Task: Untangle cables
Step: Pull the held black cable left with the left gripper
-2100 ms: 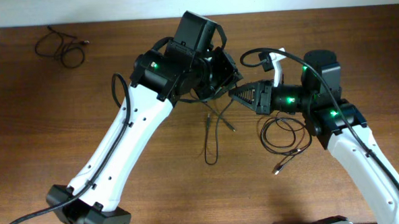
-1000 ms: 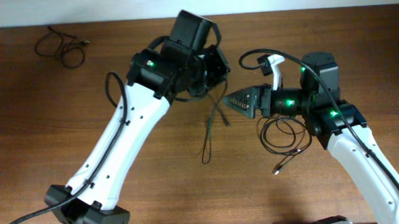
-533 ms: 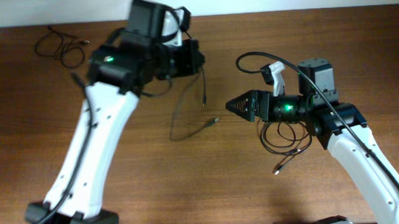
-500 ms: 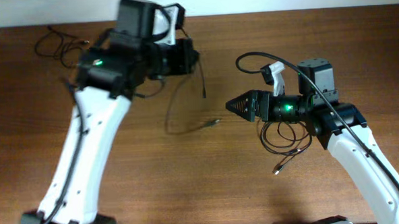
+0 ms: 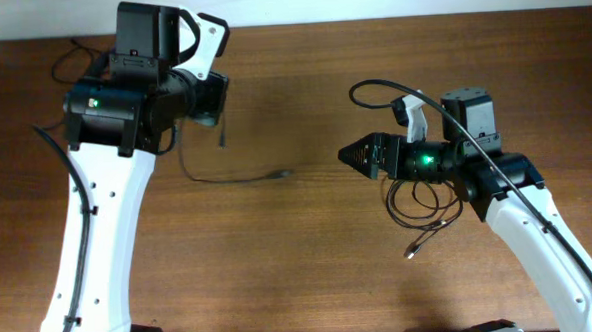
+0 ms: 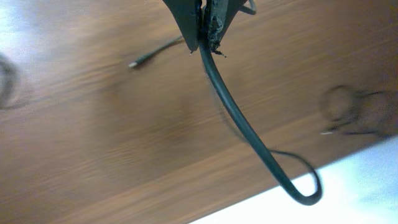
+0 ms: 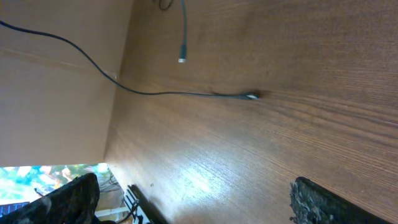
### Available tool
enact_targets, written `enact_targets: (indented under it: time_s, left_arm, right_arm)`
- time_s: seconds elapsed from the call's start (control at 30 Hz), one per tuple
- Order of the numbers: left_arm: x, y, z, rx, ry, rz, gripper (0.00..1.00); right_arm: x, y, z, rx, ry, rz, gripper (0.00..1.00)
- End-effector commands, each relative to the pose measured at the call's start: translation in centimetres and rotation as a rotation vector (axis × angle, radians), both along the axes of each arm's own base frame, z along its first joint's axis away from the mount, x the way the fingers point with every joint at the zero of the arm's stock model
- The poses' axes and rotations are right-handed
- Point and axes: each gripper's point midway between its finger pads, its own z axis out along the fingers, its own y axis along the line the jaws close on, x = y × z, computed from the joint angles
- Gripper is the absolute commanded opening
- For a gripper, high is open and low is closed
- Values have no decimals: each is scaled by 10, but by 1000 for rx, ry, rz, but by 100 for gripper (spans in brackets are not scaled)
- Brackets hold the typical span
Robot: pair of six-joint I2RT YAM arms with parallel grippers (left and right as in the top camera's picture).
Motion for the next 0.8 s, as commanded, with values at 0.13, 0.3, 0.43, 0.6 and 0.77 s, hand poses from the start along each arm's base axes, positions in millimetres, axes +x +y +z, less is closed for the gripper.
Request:
enact_targets:
  time_s: [0.13,0.3,0.43,0.6,0.77]
  left_arm:
    - [18,50,-15,334,-3,-44,0]
    - [40,48,-26,146,-21,-98,0]
    - [57,74,-32,-4,-41,-92,0]
    - [74,115,-49,-124,-49,-52,0]
    - [87,154,-74,-228,-42,-27,0]
  right_arm:
    - [1,1,1,-13,-19,4,98]
    - [1,0,1,-14,-19,4,98]
    - [1,0,1,-14,-19,4,98]
    - [1,0,1,-18,-27,9,98]
    - [0,0,-2,-25,-27,18,98]
